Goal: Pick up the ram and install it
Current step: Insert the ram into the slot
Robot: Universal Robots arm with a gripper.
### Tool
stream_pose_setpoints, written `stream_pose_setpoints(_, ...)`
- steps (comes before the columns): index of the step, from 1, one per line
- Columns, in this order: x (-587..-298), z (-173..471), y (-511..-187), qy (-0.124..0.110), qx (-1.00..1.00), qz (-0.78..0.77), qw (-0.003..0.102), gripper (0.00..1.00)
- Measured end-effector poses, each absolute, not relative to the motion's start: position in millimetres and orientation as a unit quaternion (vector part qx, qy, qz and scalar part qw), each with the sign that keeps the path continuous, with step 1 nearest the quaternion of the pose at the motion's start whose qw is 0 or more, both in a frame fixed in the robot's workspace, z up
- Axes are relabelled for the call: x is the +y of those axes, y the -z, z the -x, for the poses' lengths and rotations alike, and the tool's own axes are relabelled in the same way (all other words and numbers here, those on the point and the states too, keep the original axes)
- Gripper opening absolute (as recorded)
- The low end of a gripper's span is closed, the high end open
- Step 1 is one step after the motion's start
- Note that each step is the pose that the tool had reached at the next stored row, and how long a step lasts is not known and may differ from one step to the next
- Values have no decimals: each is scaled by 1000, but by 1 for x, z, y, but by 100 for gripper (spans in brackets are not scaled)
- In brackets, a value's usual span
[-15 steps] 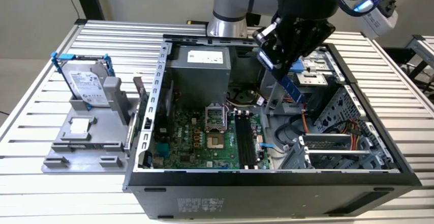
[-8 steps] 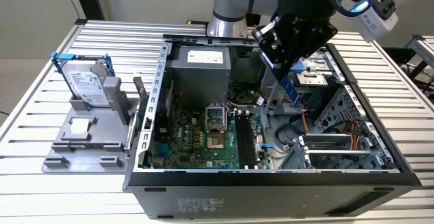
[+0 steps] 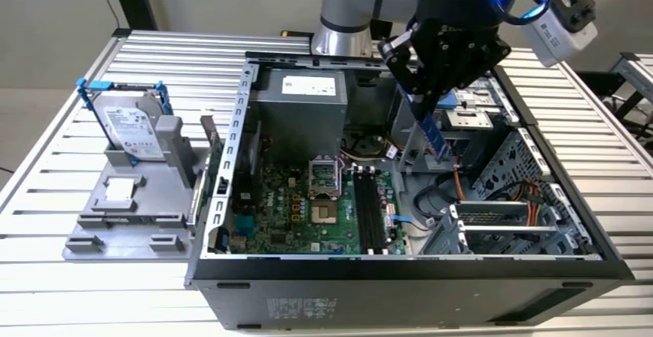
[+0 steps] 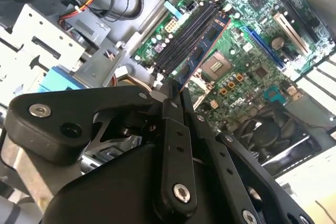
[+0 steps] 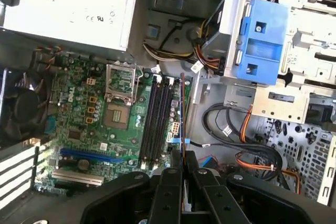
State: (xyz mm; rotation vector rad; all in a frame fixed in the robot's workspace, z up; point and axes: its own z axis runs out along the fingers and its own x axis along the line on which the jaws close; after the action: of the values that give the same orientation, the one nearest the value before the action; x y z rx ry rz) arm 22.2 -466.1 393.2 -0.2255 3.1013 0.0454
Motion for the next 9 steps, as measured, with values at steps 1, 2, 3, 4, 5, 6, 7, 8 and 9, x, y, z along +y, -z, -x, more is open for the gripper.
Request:
stream_pose_setpoints(1,-466,-22,-393,-15,997,68,16,0)
stream_pose_setpoints(2,-466,-22,-393,-14,998,65,16,0)
stream_pose_setpoints(3,-466,-22,-393,-14,998,62,16,0)
stream_pose_setpoints(4,-466,-22,-393,-14,998,59,16,0)
stream_pose_setpoints(5,-466,-22,-393,-14,998,56,16,0)
stream_pose_setpoints(6,-466,-22,-393,-14,998,53,16,0)
stream_pose_setpoints(7,-466,-22,-393,-14,998,51,16,0)
stream_pose_setpoints(8,-466,-22,-393,-14,999,48,16,0)
stream_pose_setpoints(9,-466,-22,-393,-14,999,46,16,0)
